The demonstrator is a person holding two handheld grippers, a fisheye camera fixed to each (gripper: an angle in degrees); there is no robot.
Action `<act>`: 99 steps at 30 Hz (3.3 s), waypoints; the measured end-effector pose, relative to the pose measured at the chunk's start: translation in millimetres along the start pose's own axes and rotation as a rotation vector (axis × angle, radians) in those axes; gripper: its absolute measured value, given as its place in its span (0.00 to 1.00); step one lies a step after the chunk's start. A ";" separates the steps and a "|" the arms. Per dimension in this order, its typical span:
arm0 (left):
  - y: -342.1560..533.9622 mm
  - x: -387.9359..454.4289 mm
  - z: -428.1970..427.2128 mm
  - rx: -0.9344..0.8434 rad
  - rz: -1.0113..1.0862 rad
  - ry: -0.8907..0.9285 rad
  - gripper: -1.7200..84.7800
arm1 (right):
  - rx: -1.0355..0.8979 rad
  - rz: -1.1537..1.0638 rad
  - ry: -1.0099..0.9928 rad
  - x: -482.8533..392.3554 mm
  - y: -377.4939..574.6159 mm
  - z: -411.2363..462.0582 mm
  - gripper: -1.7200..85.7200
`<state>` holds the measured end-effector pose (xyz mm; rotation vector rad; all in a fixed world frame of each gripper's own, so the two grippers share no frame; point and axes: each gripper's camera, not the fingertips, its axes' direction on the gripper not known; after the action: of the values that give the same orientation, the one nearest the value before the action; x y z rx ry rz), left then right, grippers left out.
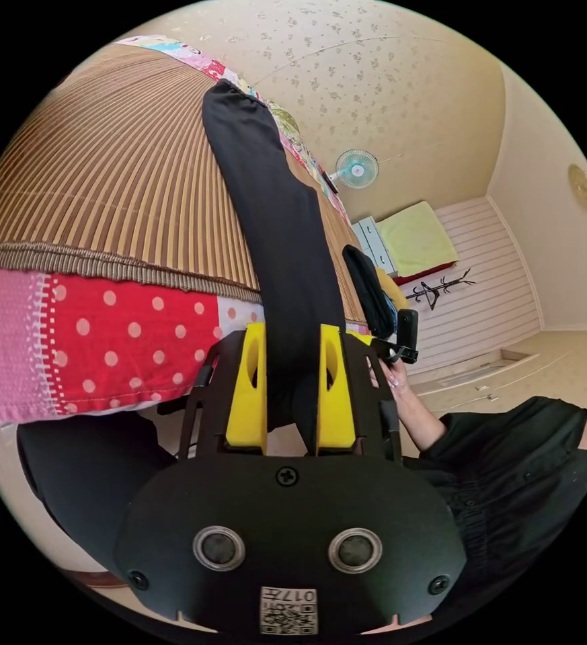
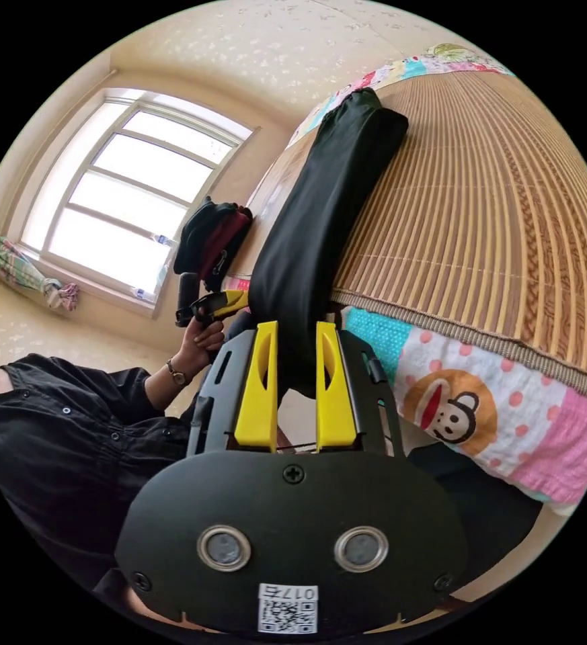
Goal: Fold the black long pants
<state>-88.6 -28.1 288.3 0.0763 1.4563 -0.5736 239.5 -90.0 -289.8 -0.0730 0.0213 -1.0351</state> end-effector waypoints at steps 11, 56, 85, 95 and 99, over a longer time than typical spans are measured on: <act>4.1 -16.5 -1.5 -0.099 0.044 0.012 0.09 | -0.005 0.030 -0.081 31.0 18.8 -6.4 0.07; -191.0 236.1 -62.3 0.015 0.507 -0.132 0.07 | 0.275 -0.423 0.304 -149.1 -81.9 -205.3 0.04; 95.4 91.7 -87.3 -0.035 0.018 0.058 0.09 | -0.023 0.078 0.206 -20.0 -155.1 45.1 0.17; 134.9 107.0 -145.4 0.092 -0.088 -0.085 0.09 | -0.024 0.103 0.199 -143.6 -241.3 242.4 0.18; 146.5 128.0 -154.0 0.122 -0.096 -0.179 0.09 | -0.144 0.065 0.159 -168.9 -260.0 291.8 0.17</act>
<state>-168.0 117.1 103.4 0.0497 1.2555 -0.7294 -54.6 -62.2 16.8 -0.1199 0.2411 -0.9717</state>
